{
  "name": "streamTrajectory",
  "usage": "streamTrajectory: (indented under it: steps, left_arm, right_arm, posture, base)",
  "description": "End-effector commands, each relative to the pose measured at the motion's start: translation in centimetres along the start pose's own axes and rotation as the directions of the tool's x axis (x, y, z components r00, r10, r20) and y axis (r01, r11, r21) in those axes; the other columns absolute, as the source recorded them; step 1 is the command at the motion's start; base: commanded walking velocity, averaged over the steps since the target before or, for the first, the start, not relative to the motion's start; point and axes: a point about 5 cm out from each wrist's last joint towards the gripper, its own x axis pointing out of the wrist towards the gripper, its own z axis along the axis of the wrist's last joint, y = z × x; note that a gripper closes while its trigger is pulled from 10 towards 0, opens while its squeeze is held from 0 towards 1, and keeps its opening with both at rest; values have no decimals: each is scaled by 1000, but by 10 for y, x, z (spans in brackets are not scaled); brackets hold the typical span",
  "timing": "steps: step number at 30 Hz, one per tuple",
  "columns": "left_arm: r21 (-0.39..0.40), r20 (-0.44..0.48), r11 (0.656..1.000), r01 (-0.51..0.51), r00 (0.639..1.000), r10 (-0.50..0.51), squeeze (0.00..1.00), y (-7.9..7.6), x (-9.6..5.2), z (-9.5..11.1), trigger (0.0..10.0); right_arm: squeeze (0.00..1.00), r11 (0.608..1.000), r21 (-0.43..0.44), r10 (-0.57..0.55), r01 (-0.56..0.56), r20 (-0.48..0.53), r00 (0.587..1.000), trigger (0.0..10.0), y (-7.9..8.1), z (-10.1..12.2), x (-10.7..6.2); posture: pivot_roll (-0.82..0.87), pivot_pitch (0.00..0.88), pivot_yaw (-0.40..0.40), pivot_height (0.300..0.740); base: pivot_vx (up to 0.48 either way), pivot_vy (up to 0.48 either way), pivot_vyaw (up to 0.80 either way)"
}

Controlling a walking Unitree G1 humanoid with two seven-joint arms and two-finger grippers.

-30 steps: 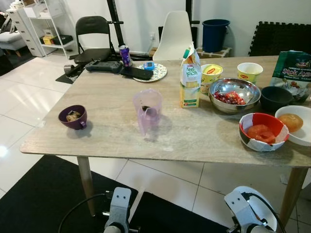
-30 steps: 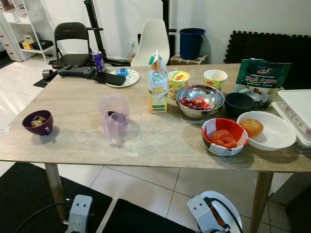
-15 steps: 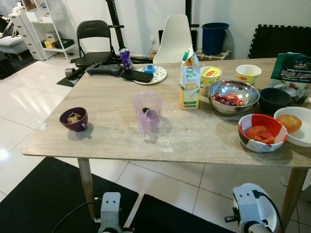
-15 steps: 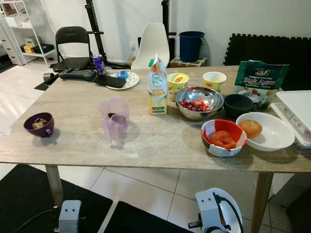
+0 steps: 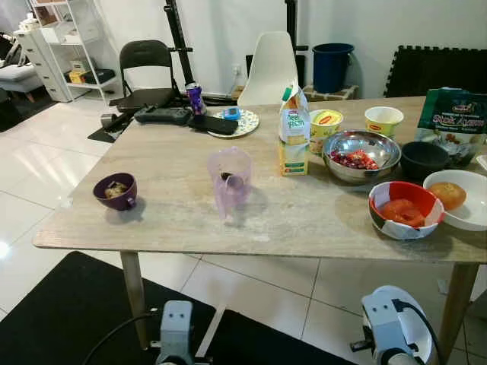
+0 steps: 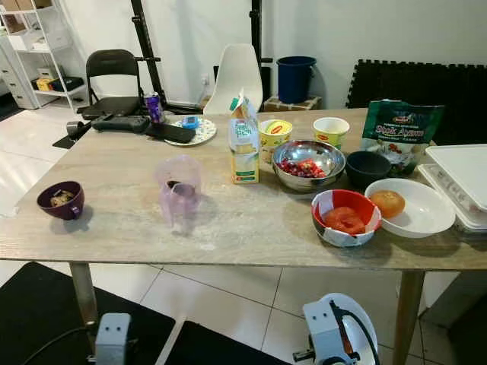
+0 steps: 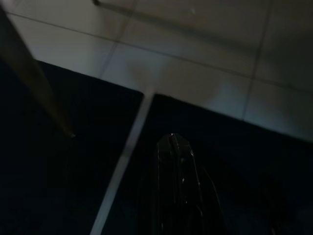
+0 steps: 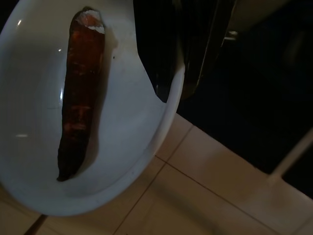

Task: Restocking fridge

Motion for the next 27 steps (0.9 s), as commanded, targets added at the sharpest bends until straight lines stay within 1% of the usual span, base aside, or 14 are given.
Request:
streamTrajectory:
  steps: [1, 3, 6, 7, 8, 10, 12, 13, 14, 18, 20, 23, 27]
  left_arm:
    - [28, -53, 999, 15, 999, -14, 0, 1, -2, -9, 10000]
    - [30, -51, 999, 17, 999, -16, 0, -1, -2, -10, 10000]
    - [0, -66, 1000, -3, 998, 3, 0, -5, -3, -13, 10000]
    - [-3, -68, 1000, -3, 998, 3, 0, -6, -3, -14, 10000]
    - [-2, -67, 1000, 0, 998, 0, 0, -8, -3, -14, 10000]
    - [1, -66, 1000, 3, 998, -3, 0, -9, -3, -14, 10000]
    - [-27, -82, 999, -20, 996, 18, 0, -10, -4, -19, 10000]
    - [-35, -91, 999, -26, 996, 23, 0, -10, -5, -21, 10000]
    - [-35, -91, 999, -26, 996, 23, 0, -10, -5, -21, 10000]
    - [-20, -137, 999, -34, 990, 31, 0, -5, -9, -31, 10000]
    - [-21, -141, 999, -36, 989, 33, 0, -4, -9, -32, 10000]
    - [-6, -161, 999, -35, 986, 33, 0, 1, -10, -34, 10000]
    - [2, -169, 1000, -31, 985, 31, 0, 3, -9, -33, 10000]
  right_arm:
    - [0, 999, -49, -6, 6, 13, 1000, 10000, -4, 5, 2]
    - [0, 997, -74, 0, 1, 16, 1000, 10000, -5, 7, 2]
    - [0, 988, -150, 32, -27, 26, 999, 10000, -7, 11, 3]
    - [0, 987, -160, 35, -30, 28, 999, 10000, -8, 12, 3]
    - [0, 985, -168, 36, -32, 25, 999, 10000, -9, 12, 3]
    - [0, 984, -177, 37, -33, 21, 999, 10000, -11, 12, 3]
    - [0, 972, -229, 57, -54, 6, 998, 10000, -12, 10, 2]
    - [0, 969, -239, 60, -58, 1, 998, 10000, -13, 9, 2]
    - [0, 969, -239, 60, -58, 1, 998, 10000, -13, 9, 2]
    - [0, 970, -236, 57, -62, -27, 998, 10000, -15, 4, 1]
    - [0, 970, -235, 57, -62, -29, 998, 10000, -15, 4, 1]
    - [0, 974, -215, 56, -67, -60, 997, 10000, -14, -3, -1]
    - [0, 968, -238, 52, -73, -94, 994, 10000, -14, -9, -2]
  posture:
    - [-51, 31, 44, 740]
    - [-53, 36, 34, 740]
    - [-61, 44, 7, 740]
    - [-60, 46, 0, 740]
    - [-55, 47, -23, 740]
    - [-55, 47, -23, 740]
    - [-59, 61, -40, 740]
    - [-60, 64, -46, 740]
    - [-60, 64, -46, 740]
    - [-63, 73, -47, 740]
    - [-66, 73, -45, 740]
    - [-67, 79, -40, 740]
    - [-69, 82, -33, 740]
  base:
    - [0, 0, 0]
    - [0, 0, 0]
    - [0, 0, 0]
    - [0, 0, 0]
    - [0, 0, 0]
    - [0, 0, 0]
    - [0, 0, 0]
    - [0, 0, 0]
    - [0, 0, 0]
    - [0, 0, 0]
    - [0, 0, 0]
    - [0, 0, 0]
    - [0, 0, 0]
